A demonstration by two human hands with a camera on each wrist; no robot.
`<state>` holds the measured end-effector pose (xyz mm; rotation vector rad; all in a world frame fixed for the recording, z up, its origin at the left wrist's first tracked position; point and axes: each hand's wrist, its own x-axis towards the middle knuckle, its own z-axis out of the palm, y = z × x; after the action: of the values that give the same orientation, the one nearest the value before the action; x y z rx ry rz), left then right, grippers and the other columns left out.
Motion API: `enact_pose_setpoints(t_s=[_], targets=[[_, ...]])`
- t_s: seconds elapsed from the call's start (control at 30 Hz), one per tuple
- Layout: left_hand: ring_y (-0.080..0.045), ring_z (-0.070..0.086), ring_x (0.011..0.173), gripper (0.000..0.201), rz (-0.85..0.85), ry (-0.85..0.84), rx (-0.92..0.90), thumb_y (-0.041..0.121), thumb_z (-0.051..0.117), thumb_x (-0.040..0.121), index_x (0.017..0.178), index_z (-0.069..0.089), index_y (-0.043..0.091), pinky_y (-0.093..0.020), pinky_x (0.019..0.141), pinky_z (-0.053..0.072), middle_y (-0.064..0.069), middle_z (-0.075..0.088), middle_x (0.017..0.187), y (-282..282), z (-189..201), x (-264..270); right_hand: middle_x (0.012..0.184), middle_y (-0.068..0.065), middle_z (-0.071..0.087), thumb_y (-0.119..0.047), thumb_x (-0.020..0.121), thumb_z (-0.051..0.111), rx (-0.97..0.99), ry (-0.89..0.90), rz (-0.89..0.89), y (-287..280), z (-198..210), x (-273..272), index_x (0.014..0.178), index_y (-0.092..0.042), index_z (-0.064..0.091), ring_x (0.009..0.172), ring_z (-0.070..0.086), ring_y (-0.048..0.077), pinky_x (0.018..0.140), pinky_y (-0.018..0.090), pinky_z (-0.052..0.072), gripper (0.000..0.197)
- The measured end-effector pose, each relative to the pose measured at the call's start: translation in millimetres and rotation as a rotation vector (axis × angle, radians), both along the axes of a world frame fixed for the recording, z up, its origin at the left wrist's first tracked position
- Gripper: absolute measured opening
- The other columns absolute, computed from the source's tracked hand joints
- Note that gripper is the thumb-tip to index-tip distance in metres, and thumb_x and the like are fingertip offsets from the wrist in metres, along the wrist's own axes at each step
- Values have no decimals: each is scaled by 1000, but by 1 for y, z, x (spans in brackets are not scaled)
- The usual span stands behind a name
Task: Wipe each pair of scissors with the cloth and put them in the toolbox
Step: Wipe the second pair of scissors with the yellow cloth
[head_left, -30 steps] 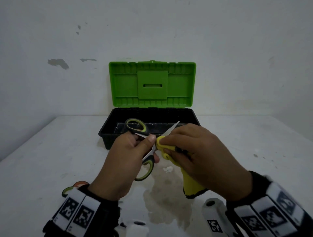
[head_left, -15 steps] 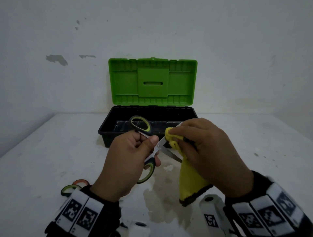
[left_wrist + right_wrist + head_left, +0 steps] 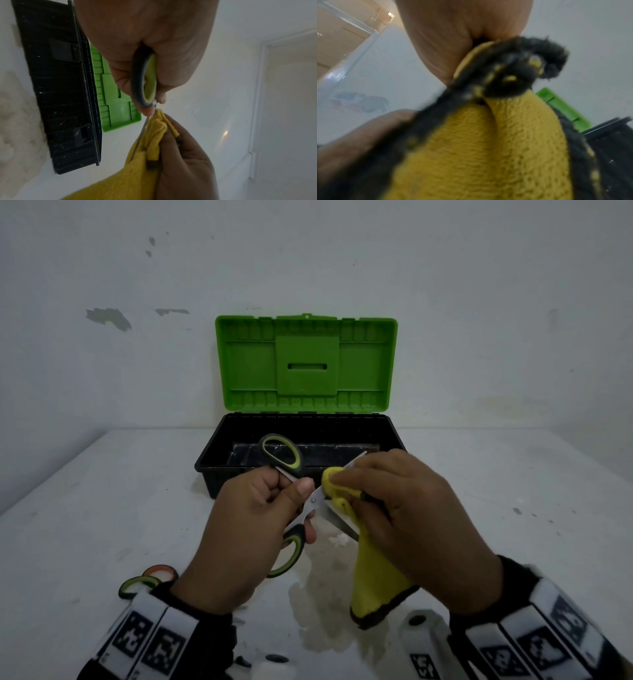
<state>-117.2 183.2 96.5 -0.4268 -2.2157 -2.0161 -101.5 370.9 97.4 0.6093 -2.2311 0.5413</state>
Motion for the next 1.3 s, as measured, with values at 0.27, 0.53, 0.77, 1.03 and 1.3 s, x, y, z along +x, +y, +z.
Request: enact_pose_setpoints(t_s=[0.27, 0.53, 0.77, 1.03, 1.3], targets=[[-19, 65, 47, 31, -25, 0, 30, 27, 63, 84, 77, 65, -4, -24, 46, 48, -20, 64, 58, 0, -1, 0, 99, 0, 70, -22, 89, 59, -42, 17, 28, -2, -5, 4, 106, -15, 75, 91, 62, 17, 77, 34, 53, 25], [-23, 64, 49, 22, -46, 28, 34, 15, 62, 91, 75, 67, -1, -25, 52, 52, -16, 66, 57, -1, 1, 1, 96, 0, 70, -19, 90, 61, -106, 69, -48, 5, -2, 1, 107, -16, 75, 88, 62, 19, 76, 33, 51, 23], [-23, 64, 49, 23, -56, 47, 23, 14, 62, 91, 73, 67, 0, -23, 51, 52, -15, 66, 57, -1, 4, 4, 96, -2, 70, -20, 89, 60, -125, 66, -51, 13, 0, -2, 107, -17, 75, 87, 62, 18, 75, 34, 51, 24], [-23, 63, 47, 23, -55, 34, 79, 20, 63, 86, 69, 67, 4, -26, 50, 52, -16, 66, 56, -2, 4, 4, 99, 1, 70, -21, 90, 55, -56, 78, 19, 5, 1, 6, 108, -15, 75, 90, 62, 18, 77, 34, 52, 27], [-21, 63, 48, 29, -75, -35, 78, 23, 62, 87, 76, 64, -4, -25, 51, 50, -17, 64, 58, -2, -2, 4, 98, -3, 72, -30, 89, 52, -79, 9, -123, 39, 12, -6, 109, -23, 74, 91, 61, 13, 78, 23, 49, 31]])
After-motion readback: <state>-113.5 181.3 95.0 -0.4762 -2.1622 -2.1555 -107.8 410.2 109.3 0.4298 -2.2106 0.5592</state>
